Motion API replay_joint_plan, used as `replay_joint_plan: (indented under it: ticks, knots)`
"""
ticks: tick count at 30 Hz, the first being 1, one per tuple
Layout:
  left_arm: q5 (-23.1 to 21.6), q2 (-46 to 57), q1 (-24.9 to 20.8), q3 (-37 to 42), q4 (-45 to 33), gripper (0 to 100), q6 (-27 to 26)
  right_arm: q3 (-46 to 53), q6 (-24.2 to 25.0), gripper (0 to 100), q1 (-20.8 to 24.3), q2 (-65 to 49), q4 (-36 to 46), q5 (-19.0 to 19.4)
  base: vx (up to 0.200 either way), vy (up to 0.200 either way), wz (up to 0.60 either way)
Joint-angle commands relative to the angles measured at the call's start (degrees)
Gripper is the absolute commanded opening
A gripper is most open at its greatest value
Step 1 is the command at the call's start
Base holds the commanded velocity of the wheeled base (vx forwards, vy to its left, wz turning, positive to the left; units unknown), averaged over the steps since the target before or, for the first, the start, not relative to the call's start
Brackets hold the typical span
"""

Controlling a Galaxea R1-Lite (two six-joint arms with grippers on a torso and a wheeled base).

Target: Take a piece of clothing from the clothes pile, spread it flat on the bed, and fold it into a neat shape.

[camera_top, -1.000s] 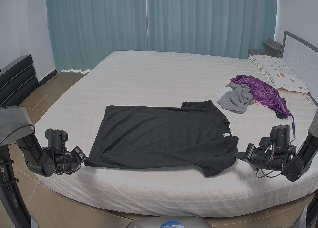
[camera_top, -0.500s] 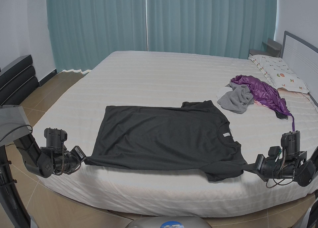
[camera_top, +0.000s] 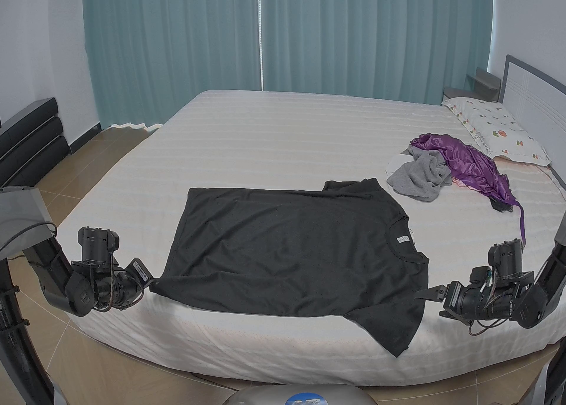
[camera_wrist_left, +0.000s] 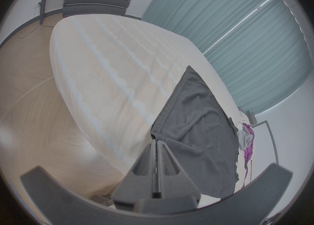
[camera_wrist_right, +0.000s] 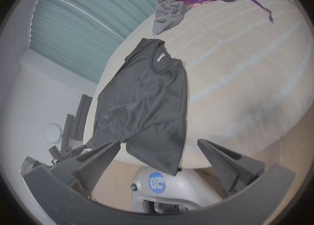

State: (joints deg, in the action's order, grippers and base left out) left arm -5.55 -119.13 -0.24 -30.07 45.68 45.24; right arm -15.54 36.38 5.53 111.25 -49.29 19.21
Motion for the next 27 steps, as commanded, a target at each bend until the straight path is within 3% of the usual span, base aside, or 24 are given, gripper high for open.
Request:
replay_joint_plan:
  ticks: [1,8,9,27]
  knots:
    - [0.0,-0.1,0.0,0.0,0.0,0,0.1,-2.8,0.0,100,0.0,10.7,-4.6,-1.7,0.000,0.000,0.00]
    - [0.0,-0.4,0.0,-0.1,0.0,0,0.1,-4.6,-0.1,100,0.3,16.3,-9.0,-3.9,0.000,0.000,0.00]
    - [0.0,-0.5,0.0,-0.1,0.0,0,0.1,-4.7,-0.1,0,0.2,16.3,-9.1,-4.0,0.000,0.000,0.00]
    - [0.0,0.7,0.0,0.5,0.0,0,0.0,-1.6,-0.4,0,-5.5,8.5,-8.6,-4.0,0.000,0.000,0.00]
